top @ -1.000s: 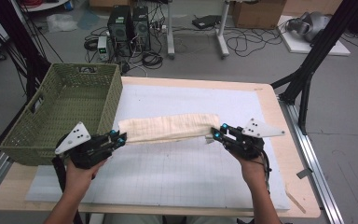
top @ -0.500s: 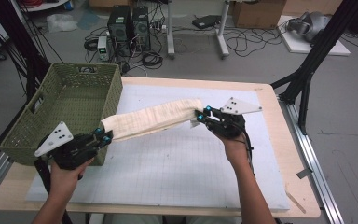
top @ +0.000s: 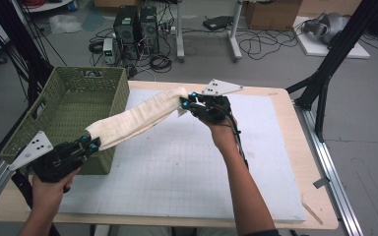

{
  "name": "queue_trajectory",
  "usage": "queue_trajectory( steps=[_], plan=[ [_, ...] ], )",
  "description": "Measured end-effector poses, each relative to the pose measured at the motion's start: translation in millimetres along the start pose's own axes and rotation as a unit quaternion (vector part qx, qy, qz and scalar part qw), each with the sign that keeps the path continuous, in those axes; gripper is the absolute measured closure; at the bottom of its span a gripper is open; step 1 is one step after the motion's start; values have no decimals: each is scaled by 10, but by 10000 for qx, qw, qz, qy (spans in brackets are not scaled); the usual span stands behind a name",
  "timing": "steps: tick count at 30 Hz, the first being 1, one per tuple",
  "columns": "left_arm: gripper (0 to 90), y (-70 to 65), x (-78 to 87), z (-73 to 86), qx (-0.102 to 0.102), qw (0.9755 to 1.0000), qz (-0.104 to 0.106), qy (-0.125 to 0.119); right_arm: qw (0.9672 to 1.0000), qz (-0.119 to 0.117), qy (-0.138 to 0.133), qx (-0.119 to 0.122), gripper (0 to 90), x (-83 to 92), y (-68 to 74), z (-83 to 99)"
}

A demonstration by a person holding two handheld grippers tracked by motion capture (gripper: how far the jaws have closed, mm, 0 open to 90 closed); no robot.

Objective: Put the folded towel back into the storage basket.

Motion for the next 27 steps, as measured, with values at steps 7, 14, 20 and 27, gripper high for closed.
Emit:
queue_trajectory(
  steps=[7, 14, 20, 27],
  plan=[
    [791, 15, 148, -15, -90, 9999, -112, 5, 9999, -89, 25, 80, 790, -295, 117, -204],
    [791, 42, 282, -30, -119, 9996, -238, -37, 9997, -196, 66, 163, 791, -562, 225, -328],
    [791, 70, 372, -18, -122, 9993, -361, -36, 9993, -272, -36, 256, 794, -758, 326, -426],
    [791, 121, 505, -27, -115, 9983, -564, -95, 9988, -418, -15, 272, 794, -971, 435, -508]
  ],
)
Point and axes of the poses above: each handheld gripper's, and its own axes: x roughly backward along the jaws, z roughly out of its underside, y roughly to its left, the point moved 2 cm from there along -x, roughly forward along the jaws, and after that the axes turned 15 degrees about z, right-handed, at the moved point
